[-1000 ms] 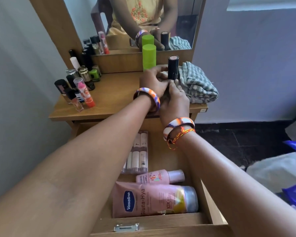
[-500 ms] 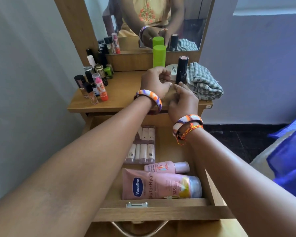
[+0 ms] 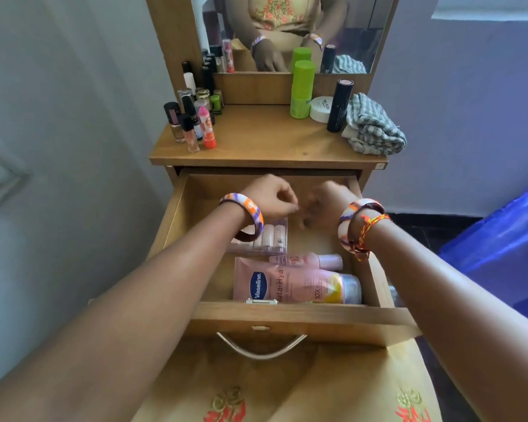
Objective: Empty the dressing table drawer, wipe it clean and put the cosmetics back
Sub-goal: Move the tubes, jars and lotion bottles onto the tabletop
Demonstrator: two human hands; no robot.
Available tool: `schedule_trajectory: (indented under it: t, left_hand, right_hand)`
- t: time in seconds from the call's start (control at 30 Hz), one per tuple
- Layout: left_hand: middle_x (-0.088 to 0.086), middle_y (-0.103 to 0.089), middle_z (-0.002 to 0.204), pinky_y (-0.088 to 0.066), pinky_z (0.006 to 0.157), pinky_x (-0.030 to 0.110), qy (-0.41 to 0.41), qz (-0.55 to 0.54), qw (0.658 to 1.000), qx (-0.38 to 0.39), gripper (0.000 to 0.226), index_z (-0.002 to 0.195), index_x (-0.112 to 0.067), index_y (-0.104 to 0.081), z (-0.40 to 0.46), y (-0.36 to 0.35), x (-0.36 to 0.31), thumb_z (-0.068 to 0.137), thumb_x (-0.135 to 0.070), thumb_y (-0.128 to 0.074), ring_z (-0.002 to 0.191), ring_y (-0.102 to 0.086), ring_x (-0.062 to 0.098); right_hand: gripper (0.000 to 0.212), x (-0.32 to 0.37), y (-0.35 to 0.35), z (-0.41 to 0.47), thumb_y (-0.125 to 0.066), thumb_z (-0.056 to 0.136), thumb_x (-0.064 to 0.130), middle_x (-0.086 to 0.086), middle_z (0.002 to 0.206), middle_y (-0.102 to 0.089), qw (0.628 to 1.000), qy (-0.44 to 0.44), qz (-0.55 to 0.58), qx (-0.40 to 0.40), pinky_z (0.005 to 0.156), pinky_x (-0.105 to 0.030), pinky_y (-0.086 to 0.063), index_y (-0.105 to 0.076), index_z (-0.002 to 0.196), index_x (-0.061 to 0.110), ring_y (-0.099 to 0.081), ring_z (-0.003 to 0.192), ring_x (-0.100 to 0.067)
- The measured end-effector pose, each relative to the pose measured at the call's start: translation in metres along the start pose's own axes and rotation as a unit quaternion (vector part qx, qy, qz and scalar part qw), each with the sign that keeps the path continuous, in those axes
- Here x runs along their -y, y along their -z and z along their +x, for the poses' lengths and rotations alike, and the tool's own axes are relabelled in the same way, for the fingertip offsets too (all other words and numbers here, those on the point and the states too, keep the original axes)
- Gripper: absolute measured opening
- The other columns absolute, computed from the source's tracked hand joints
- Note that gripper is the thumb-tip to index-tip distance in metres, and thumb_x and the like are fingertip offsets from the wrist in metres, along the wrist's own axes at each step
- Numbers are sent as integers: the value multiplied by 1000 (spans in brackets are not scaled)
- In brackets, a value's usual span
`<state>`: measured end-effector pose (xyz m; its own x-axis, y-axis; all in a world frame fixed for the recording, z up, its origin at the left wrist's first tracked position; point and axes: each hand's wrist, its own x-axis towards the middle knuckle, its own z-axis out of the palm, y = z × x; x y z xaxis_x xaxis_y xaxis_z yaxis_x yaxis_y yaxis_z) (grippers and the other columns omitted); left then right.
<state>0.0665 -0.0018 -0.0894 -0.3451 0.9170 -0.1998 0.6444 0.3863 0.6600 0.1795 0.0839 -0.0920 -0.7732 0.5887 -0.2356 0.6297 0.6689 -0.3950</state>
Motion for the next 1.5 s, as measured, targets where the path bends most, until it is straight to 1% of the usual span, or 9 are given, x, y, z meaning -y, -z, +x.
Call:
schedule_trajectory:
  t: [0.07,0.13,0.43,0.63,0.77,1.0,1.27,1.4,1.5]
  left_hand:
    - [6,-66,88,-51,69,27,34,72,985,154,14,91,-9,-70,-9,1,5,84,-21,-66,78,-58,17]
    - [5,-67,92,-52,78,31,67,141,955,252,32,100,-5,-69,-17,0,7,79,-29,-72,80,-58,15]
    - [-4,-55,77,-43,62,20,12,231,931,282,15,88,-17,-59,-37,-13,21,81,-25,-70,71,-51,12]
    - [6,-68,101,-51,72,23,-20,198,958,208,26,106,-9,-67,-36,29,14,84,-24,-67,89,-62,16]
    - [2,-66,100,-48,58,6,-14,105,982,159,26,114,-10,-63,-35,74,-4,90,-19,-58,86,-64,12]
    - [-2,-68,87,-52,55,11,8,-67,997,-23,22,104,-11,-68,-35,113,-22,88,-23,-60,67,-64,1]
    - [8,-66,114,-46,67,23,138,-98,961,-220,45,118,-1,-60,-19,111,-21,86,-32,-64,90,-62,17]
    - [13,-57,131,-45,92,29,177,-117,942,-258,44,129,0,-51,-10,94,-15,93,-24,-56,118,-56,25]
    - [16,-54,132,-42,91,29,186,-133,930,-287,37,128,3,-49,-4,77,-19,97,-17,-45,120,-52,29]
  right_hand:
    - [31,-10,-20,4,-62,82,24,10,102,-57,979,-21,-132,151,70,-15,-46,-64,112,15,-62,97,-19]
    - [39,-34,-47,22,-58,74,35,8,102,-66,951,-39,-250,178,77,-25,-55,-65,111,23,-67,88,-17]
    - [26,-26,-42,1,-59,84,19,-6,100,-67,961,-34,-193,195,76,-31,-52,-64,108,9,-58,83,-19]
    - [28,2,4,-18,-49,92,15,-10,97,-63,984,20,-147,97,71,-25,-43,-61,114,2,-51,80,-16]
    - [24,17,52,-24,-52,92,17,-10,95,-64,997,35,-47,-46,64,-25,-41,-63,109,6,-53,77,-18]
    - [31,36,101,-33,-54,92,18,-15,121,-60,946,35,116,-302,74,-26,-42,-55,122,12,-57,106,-28]
    - [32,30,82,-27,-57,90,23,-10,127,-59,919,-28,192,-342,88,-41,-53,-52,121,15,-57,112,-27]
    - [32,32,67,-20,-63,85,26,-13,121,-59,904,-51,211,-368,76,-34,-54,-53,110,10,-58,109,-28]
    - [25,34,57,-15,-65,82,28,-12,114,-64,900,-79,184,-387,72,-30,-48,-63,100,10,-60,103,-28]
